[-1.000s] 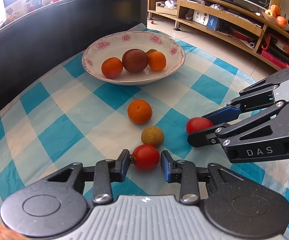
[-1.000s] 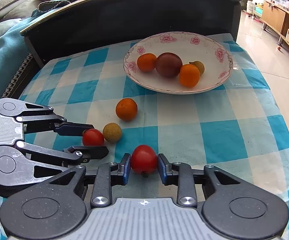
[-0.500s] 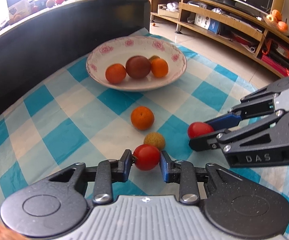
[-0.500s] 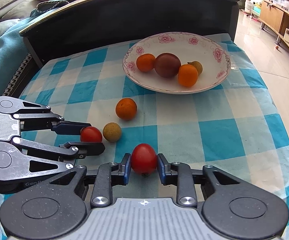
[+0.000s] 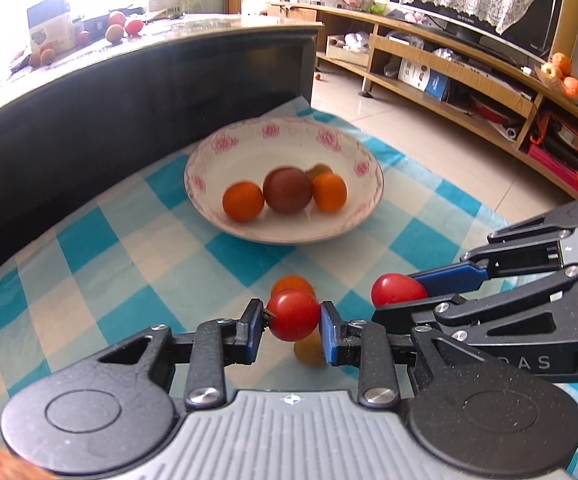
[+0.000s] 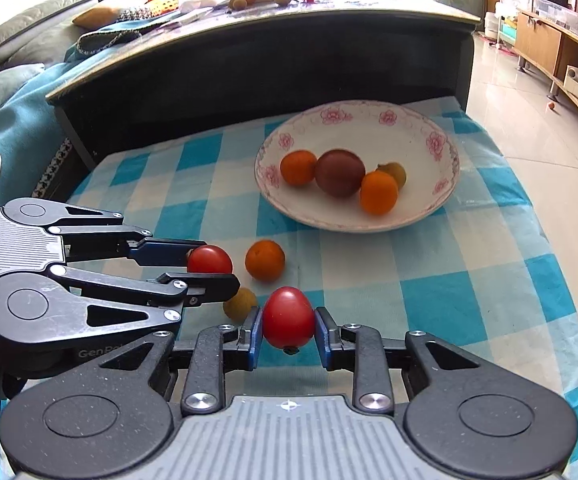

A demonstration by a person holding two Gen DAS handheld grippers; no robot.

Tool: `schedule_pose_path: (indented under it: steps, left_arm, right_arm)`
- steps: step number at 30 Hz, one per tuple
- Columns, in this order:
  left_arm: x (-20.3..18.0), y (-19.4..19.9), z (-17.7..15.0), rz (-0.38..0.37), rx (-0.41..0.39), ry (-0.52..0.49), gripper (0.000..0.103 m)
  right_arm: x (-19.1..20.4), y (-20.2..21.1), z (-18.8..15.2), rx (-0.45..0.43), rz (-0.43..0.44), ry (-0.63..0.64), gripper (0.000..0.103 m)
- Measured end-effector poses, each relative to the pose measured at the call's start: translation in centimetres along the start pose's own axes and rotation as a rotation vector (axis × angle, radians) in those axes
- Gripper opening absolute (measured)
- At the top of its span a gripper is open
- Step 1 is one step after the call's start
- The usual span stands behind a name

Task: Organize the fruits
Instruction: 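Carry both red tomatoes over the white floral bowl and lower them in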

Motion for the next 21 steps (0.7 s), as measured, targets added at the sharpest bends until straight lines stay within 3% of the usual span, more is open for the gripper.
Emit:
schedule_pose_path:
  steps: [21]
  left_arm:
    - [0.1,-0.8,3.2,0.018,-0.057,0.021,0.038]
  right_arm:
    - [-1.5,0.4,2.2,-0.074,-0.067,-0.075,0.022]
Point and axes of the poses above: each gripper's, at about its wrist camera, not at the fingertips, and y roughly against the way its jaws point, x to its left, z to its top, the point moved 3 cm from there along -y, roughly the way its jaws point, and after that the axes turned 5 degrees about -z, right-handed, at the moved point
